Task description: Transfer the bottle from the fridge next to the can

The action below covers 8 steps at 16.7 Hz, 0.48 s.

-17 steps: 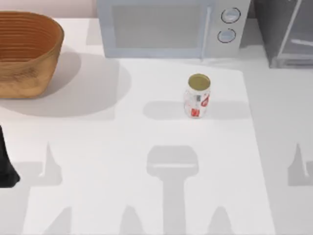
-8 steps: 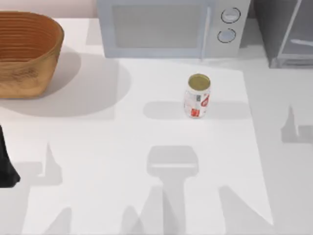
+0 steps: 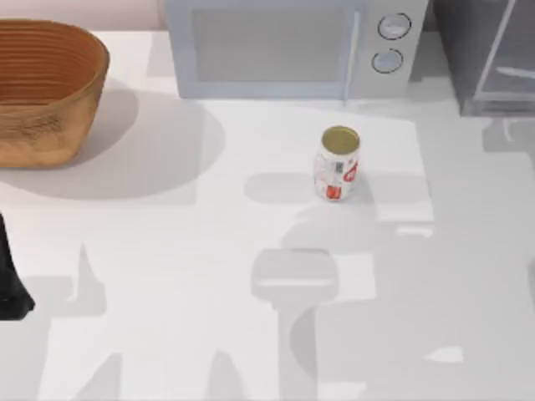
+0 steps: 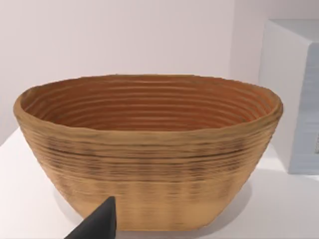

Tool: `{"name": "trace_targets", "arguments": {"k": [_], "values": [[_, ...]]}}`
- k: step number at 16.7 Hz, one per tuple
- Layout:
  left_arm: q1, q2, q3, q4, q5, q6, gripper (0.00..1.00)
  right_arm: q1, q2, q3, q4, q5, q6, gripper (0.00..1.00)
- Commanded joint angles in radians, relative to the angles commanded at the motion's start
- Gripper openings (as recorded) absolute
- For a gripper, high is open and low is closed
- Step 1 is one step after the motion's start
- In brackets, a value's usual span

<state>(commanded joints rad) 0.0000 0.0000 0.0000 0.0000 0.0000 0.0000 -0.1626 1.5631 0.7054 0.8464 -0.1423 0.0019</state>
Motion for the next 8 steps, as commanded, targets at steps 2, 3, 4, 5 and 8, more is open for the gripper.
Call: {"name": "trace_targets", "arguments": {"k": [2,3,4,5,8], "values": [[0.0,0.0,0.0,0.0,0.0,0.0,1.0,-0.021,0.208,0.086,0.103,-0.016,-0.001,1.0],[0.0,0.0,0.0,0.0,0.0,0.0,1.0,-0.03,0.296,0.125,0.15,-0.023,-0.001,1.0],[0.0,0.0,0.0,0.0,0.0,0.0,1.0,-0.039,0.374,0.161,0.193,-0.03,-0.002,1.0],[0.0,0.0,0.0,0.0,0.0,0.0,1.0,-0.047,0.442,0.193,0.232,-0.036,-0.002,1.0],[0.0,0.0,0.0,0.0,0.0,0.0,1.0,-0.063,0.58,0.265,0.317,-0.049,-0.004,1.0]]}}
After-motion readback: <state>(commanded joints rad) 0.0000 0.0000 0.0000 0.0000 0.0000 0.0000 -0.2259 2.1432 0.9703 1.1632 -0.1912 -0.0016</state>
